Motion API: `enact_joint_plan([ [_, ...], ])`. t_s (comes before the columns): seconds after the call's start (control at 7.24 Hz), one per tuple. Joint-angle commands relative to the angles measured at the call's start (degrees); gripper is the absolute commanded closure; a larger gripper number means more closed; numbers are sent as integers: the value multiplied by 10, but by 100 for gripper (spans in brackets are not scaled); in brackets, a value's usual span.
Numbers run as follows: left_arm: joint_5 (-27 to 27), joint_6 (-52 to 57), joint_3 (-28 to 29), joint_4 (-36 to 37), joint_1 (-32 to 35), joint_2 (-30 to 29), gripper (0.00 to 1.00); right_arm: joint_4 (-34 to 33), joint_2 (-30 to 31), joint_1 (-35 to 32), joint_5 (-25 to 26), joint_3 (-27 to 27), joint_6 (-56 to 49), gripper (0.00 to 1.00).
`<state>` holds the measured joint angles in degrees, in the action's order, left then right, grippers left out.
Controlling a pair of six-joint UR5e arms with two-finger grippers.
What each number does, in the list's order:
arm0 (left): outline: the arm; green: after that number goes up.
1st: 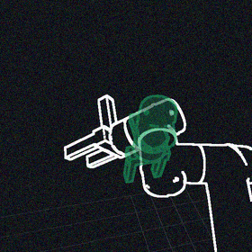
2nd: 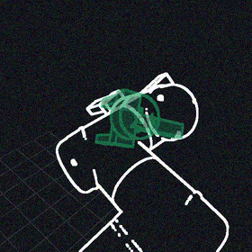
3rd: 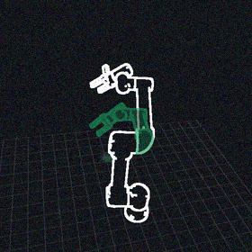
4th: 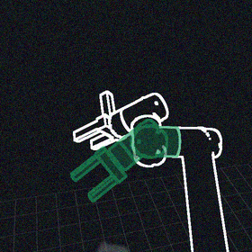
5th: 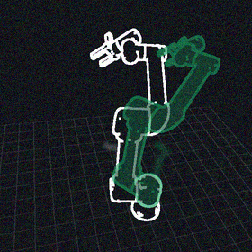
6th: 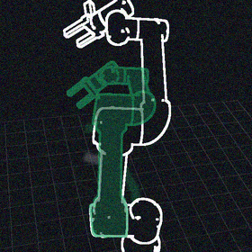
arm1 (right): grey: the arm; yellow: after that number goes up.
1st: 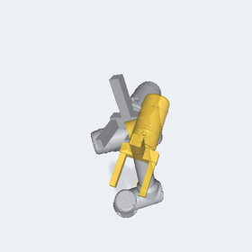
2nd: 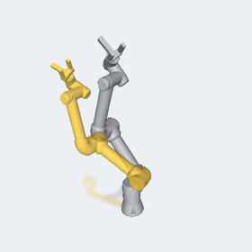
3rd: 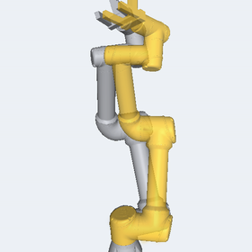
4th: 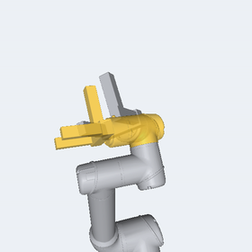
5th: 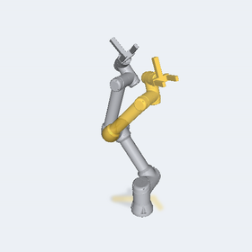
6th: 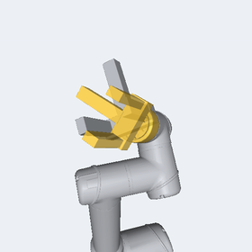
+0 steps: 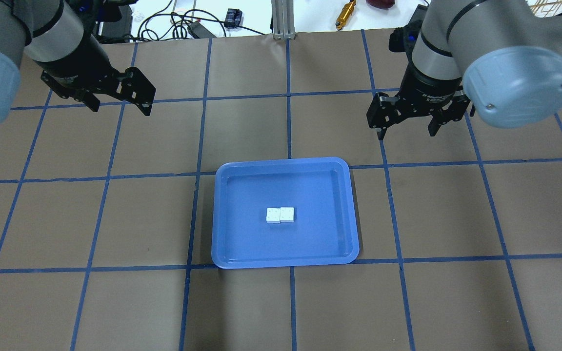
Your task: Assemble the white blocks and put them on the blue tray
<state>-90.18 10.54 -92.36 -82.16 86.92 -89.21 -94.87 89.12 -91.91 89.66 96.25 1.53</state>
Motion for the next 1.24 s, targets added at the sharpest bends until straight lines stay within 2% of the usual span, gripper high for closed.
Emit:
enact_joint_plan([
  [0.0,4,-3,1,1,0,-2,0,33,47,10,3,3,78,0],
  [0.41,7,-7,0,1,-1,-2,0,54,62,14,2,2,77,0],
  [1.11,8,-7,0,1,-3,-2,0,52,63,14,-4,1,75,0],
])
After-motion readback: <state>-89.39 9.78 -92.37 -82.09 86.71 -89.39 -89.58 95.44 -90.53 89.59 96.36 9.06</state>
